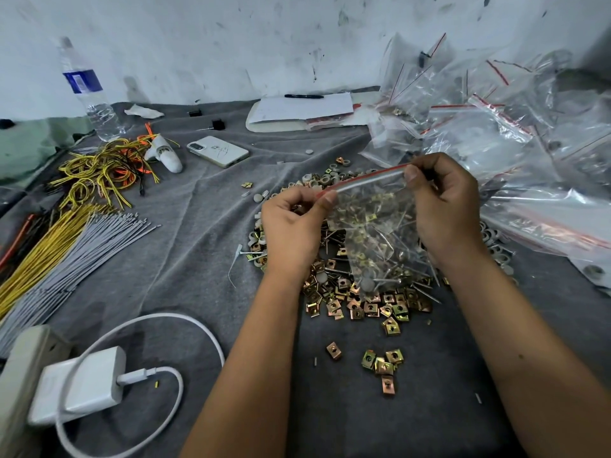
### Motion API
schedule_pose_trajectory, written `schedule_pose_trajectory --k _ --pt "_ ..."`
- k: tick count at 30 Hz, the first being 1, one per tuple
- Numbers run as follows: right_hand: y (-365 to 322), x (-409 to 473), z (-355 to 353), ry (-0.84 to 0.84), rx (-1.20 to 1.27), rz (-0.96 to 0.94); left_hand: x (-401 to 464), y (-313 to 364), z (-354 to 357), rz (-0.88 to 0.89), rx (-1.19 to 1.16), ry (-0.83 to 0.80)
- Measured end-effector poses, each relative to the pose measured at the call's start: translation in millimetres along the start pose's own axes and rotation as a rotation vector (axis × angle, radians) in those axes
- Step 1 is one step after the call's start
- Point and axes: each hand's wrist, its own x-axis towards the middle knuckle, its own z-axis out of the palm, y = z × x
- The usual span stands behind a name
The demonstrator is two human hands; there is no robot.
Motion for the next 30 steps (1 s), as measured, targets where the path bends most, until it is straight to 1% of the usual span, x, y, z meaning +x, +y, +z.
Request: schedule_pose_trajectory --k 3,6,8,10,13,15,17,19,23,25,27,28,30 --pt "0.6 0.0 0.3 0.003 0.016 0.001 1.9 -0.6 -0.7 -0.015 -0.053 -0.007" --pt "-1.0 1.2 -0.5 0.054 0.059 0.018 1.6 0.5 0.2 -0.019 -0.080 -0.069" --pt "-3.0 1.2 -1.6 0.053 0.064 0.026 0.8 2.1 1.7 -0.022 -0.093 -0.074" --pt "-4.3 -0.8 -2.2 -0.008 0.080 0.047 1.8 3.1 0.7 -0.042 -0.131 -0.052" --pt "-7.8 -4.8 -1.3 -0.179 0.096 0.085 5.0 2.7 -0.8 -0.053 -0.174 -0.021" --pt "-11.0 -7.3 1.0 -0.191 0.121 0.072 4.2 2.5 -0.3 -0.035 -0.168 0.000" --pt "-14.5 -8.0 0.3 -0.157 0.221 0.089 1.6 3.9 3.1 -0.027 -0.155 -0.019" --pt "-16.4 -6.9 -1.8 -0.124 0.317 0.108 -2.0 6.2 8.6 -0.055 -0.128 -0.089" --pt "-15.4 -2.7 -5.0 -0.054 0.372 0.111 -13.6 16.5 20.8 -0.203 -0.094 -0.323" --pt "-16.0 0.1 -6.5 0.021 0.404 0.104 -18.5 21.7 24.3 -0.268 -0.034 -0.421" --pt "-16.9 6.9 -11.9 0.117 0.416 0.114 -17.1 27.4 31.1 -0.280 0.061 -0.512" --pt "-16.6 12.3 -16.5 0.158 0.411 0.129 -14.4 30.0 37.3 -0.271 0.119 -0.528" --pt "-15.3 27.0 -27.5 0.196 0.383 0.154 -9.8 34.8 54.4 -0.227 0.207 -0.481"
